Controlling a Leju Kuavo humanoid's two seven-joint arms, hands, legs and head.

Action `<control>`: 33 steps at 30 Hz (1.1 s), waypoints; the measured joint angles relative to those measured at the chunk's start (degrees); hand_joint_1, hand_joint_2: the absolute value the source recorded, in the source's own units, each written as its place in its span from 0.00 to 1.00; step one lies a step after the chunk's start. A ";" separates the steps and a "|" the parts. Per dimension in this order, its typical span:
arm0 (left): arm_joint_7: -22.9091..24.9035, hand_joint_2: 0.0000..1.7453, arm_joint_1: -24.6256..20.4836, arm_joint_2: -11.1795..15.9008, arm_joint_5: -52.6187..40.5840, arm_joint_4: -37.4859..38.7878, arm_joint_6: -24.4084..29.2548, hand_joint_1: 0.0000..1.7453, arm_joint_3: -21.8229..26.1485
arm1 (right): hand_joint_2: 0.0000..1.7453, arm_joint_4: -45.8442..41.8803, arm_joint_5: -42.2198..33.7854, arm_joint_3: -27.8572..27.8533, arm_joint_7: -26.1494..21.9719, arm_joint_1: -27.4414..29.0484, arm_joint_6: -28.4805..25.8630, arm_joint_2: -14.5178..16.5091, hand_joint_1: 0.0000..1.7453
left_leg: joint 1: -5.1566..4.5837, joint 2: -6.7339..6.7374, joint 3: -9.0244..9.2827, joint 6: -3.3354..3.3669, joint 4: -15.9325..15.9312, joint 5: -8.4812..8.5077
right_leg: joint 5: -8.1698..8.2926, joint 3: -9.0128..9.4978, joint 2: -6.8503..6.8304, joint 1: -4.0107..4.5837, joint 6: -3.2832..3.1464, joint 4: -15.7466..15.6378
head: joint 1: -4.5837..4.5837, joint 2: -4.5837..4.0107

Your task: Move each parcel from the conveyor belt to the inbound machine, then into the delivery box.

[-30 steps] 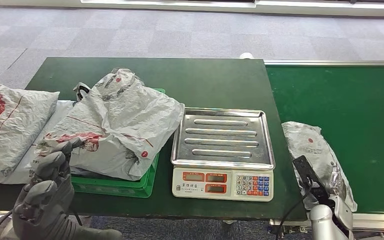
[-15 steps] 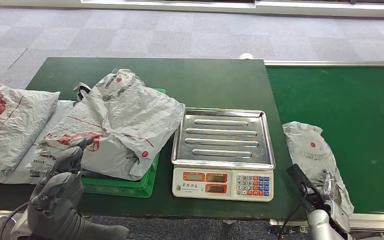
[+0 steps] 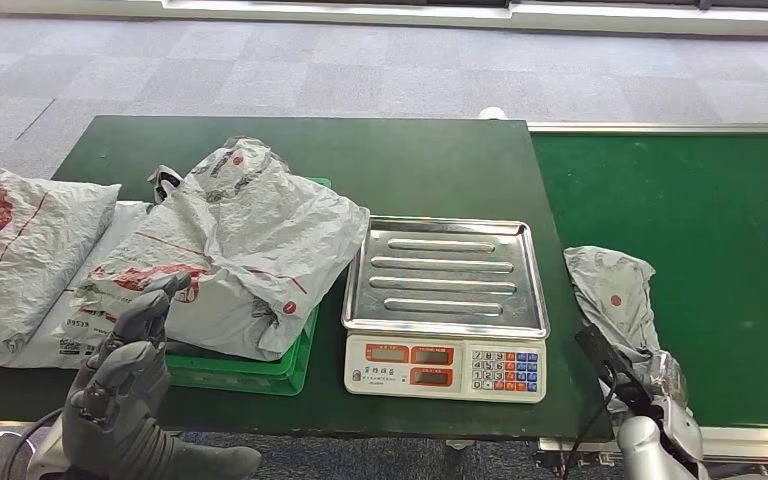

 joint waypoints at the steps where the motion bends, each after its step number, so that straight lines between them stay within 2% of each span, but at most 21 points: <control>1: 0.00 1.00 0.09 0.05 -0.12 0.01 0.14 0.00 0.00 | 1.00 -0.12 -0.13 0.04 -0.17 0.04 -0.64 0.00 1.00 | 0.00 0.00 0.00 0.00 0.00 0.00 | 0.00 0.00 0.00 0.00 0.00 0.00 | 0.00 0.00; 4: 0.00 1.00 0.92 0.19 -0.96 -0.10 0.86 0.00 0.00 | 1.00 -2.94 -0.98 0.21 -0.66 1.09 -5.42 0.43 1.00 | 0.00 -0.05 -0.09 -0.01 -0.01 0.00 | -0.02 -0.05 -0.04 -0.01 -0.01 0.02 | 0.01 0.00; 8: 0.00 1.00 2.53 0.45 -1.98 -0.80 1.79 0.00 0.00 | 1.00 -12.87 -2.53 0.29 -1.33 3.17 -14.36 2.48 1.00 | 0.00 -0.04 -0.20 -0.04 -0.02 -0.02 | -0.04 -0.21 0.00 0.00 -0.04 0.04 | 0.00 0.00; 13: 0.00 1.00 3.59 0.73 -2.33 -1.54 2.35 0.00 0.00 | 1.00 -27.54 -3.32 0.62 -2.25 5.91 -16.40 5.56 1.00 | 0.00 -0.07 -0.22 -0.06 -0.02 -0.04 | -0.08 -0.21 -0.05 -0.03 -0.05 0.04 | 0.00 0.00; 19: 0.00 1.00 3.49 1.31 -1.45 -1.61 3.20 0.00 -0.24 | 1.00 -42.49 1.04 2.02 -1.66 8.37 -16.96 8.83 1.00 | 0.01 -0.04 -0.20 -0.06 -0.02 -0.05 | -0.09 -0.22 -0.03 -0.04 -0.05 0.03 | 0.00 0.00; 25: 0.00 1.00 3.21 1.57 -1.06 -1.61 3.26 0.00 -0.36 | 1.00 -48.23 1.91 2.51 -1.52 9.65 -17.03 10.24 1.00 | 0.00 -0.04 -0.19 -0.06 -0.02 -0.05 | -0.08 -0.20 -0.03 -0.06 -0.05 0.03 | 0.00 0.00; 27: 0.00 1.00 2.67 1.78 -0.67 -1.54 3.36 0.00 -0.74 | 1.00 -49.59 3.54 3.14 -1.96 10.12 -15.49 10.67 1.00 | 0.00 -0.02 -0.20 -0.06 -0.02 -0.05 | -0.08 -0.18 -0.02 -0.05 -0.05 0.03 | 0.00 0.00; 31: 0.00 1.00 0.40 2.51 0.88 -0.91 3.89 0.00 -2.19 | 1.00 -49.70 9.05 9.60 -3.42 9.98 -7.42 11.02 1.00 | 0.01 0.13 -0.15 -0.09 -0.03 -0.05 | -0.07 -0.18 0.10 0.00 -0.07 0.04 | 0.00 0.00; 33: 0.01 1.00 -0.88 2.84 1.87 -0.29 4.08 0.00 -3.03 | 1.00 -47.38 12.05 14.13 -1.76 9.02 -6.54 11.02 1.00 | 0.02 0.12 -0.13 -0.12 -0.04 -0.02 | -0.07 -0.18 0.12 0.04 -0.08 0.04 | 0.00 0.00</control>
